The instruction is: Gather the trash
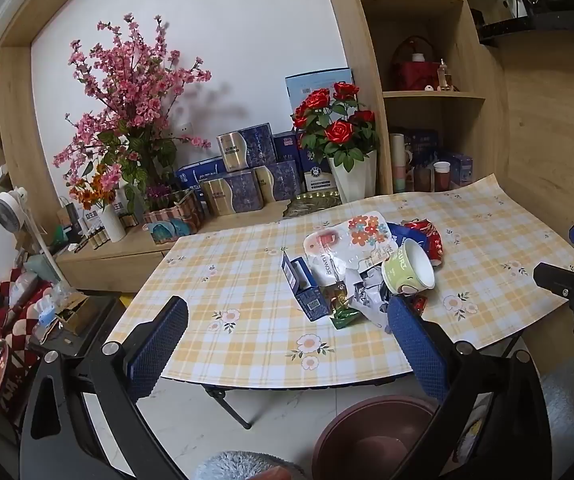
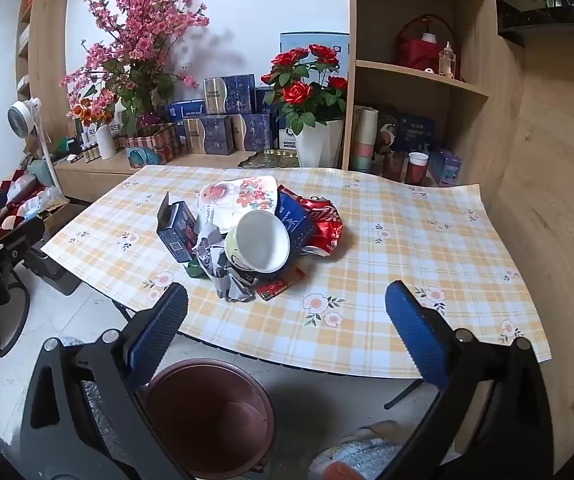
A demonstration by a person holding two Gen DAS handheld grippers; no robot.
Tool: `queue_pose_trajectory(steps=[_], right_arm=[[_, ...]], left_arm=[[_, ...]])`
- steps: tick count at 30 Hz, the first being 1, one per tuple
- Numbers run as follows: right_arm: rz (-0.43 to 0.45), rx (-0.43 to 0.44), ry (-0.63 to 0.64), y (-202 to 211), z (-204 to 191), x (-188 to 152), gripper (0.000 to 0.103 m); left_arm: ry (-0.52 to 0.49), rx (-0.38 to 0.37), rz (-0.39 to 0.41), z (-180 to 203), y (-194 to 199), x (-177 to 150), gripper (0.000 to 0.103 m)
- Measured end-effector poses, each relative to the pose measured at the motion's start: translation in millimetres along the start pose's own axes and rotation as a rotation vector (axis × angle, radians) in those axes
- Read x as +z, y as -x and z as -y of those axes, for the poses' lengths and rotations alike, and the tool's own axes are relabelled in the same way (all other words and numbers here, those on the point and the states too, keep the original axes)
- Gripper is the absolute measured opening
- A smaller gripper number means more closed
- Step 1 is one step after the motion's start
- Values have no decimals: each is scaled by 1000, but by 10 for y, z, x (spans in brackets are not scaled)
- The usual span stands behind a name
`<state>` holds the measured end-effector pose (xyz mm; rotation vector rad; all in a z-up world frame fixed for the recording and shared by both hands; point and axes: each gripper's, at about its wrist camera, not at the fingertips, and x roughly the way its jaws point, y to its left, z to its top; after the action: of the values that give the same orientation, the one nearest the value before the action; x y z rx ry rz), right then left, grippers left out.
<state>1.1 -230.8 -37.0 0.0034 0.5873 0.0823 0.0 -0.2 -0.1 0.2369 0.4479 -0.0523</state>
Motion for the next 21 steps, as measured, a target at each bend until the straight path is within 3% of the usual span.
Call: queue_pose_trajectory(steps=[9, 11, 21], right_arm=[[11, 24, -35, 11, 24, 9, 97], [-8, -25, -6, 46, 21, 48, 97], [-6, -30, -1, 8, 10, 18, 97]], left_arm=[[1, -7, -1, -4, 10, 6, 98], [1, -6, -2, -11, 14, -1, 98], [-1, -7, -3, 12, -43, -10, 98]])
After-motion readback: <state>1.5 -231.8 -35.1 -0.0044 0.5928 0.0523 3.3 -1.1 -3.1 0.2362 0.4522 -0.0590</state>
